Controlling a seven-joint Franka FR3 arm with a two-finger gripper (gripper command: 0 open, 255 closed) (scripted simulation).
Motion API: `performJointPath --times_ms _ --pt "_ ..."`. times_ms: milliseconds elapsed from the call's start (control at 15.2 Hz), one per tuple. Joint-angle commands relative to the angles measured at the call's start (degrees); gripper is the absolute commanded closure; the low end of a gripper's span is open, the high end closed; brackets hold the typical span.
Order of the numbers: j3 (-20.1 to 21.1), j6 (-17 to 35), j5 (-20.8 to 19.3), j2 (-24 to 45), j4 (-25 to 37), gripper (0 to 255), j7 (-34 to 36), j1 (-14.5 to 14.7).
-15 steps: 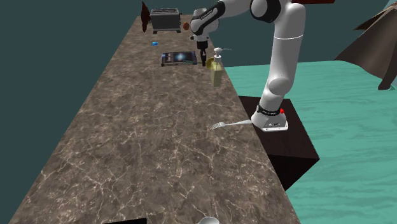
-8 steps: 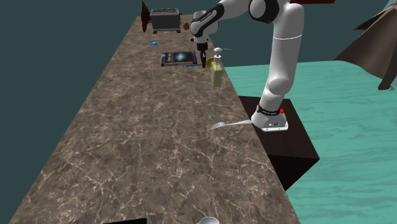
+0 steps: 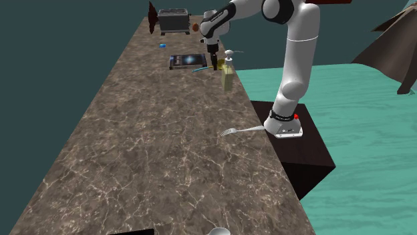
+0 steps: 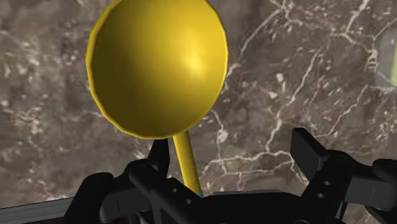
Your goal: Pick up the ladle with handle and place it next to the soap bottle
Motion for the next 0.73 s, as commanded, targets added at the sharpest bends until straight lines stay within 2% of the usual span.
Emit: performJointPath --times_ms 0,132,660 --pt "-0.12 -2.90 -0.38 -0.54 2.41 0 0.37 0.00" --pt "-0.28 -6.23 -0.80 -1.16 5.18 0 0.65 -0.07" --pt "-0.28 -6.23 -0.80 -1.16 5.18 0 0.65 -0.07"
